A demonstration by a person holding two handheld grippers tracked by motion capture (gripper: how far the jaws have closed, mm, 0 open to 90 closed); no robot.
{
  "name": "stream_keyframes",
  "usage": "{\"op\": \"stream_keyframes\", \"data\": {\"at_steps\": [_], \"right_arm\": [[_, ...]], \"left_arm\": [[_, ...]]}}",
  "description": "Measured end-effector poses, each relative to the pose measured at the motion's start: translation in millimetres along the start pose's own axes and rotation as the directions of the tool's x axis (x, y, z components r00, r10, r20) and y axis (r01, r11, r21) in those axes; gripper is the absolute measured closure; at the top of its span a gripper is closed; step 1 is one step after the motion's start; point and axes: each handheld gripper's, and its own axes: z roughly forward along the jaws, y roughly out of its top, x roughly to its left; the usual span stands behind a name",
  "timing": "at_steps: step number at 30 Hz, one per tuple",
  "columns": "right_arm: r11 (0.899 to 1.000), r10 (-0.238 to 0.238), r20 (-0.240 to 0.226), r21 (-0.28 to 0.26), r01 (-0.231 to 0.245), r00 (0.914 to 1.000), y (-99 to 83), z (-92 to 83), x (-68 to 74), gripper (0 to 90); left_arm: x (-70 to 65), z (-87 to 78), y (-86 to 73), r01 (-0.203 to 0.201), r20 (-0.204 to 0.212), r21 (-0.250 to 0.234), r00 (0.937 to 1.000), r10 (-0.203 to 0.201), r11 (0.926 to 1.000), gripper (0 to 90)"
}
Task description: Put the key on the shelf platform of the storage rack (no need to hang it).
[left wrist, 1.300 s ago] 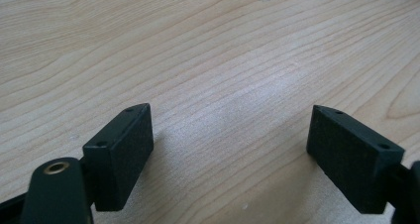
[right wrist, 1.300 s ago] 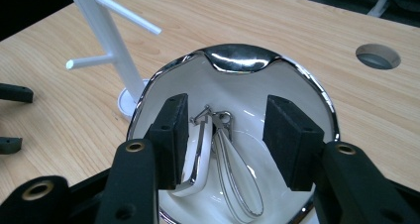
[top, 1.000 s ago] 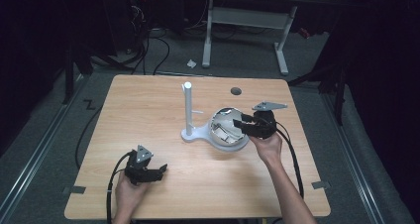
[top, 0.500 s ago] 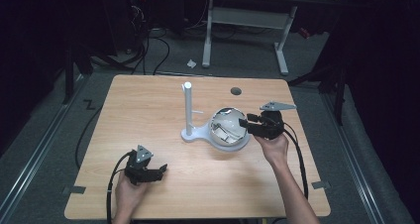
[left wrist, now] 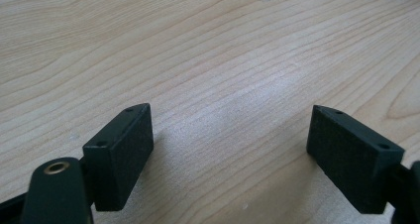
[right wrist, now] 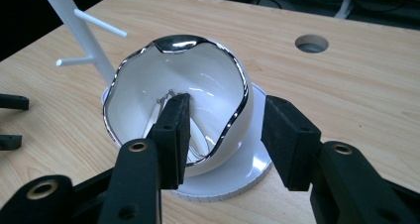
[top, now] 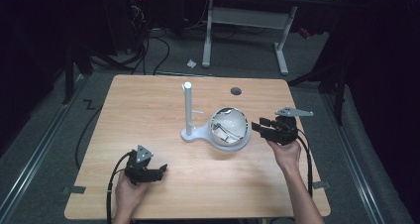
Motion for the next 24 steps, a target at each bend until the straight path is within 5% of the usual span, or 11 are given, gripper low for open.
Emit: {"op": "stream_keyframes", "data": {"at_steps": [24], "right_arm": [[0.999, 0.014, 0.019, -0.031, -0.013, 0.9997, -26.3, -28.4, -1.0, 54.3]], "left_arm": [[0.1, 0.1, 0.1, 0.002, -0.003, -0.002, 1.0, -0.002, 1.0, 18.6]]}}
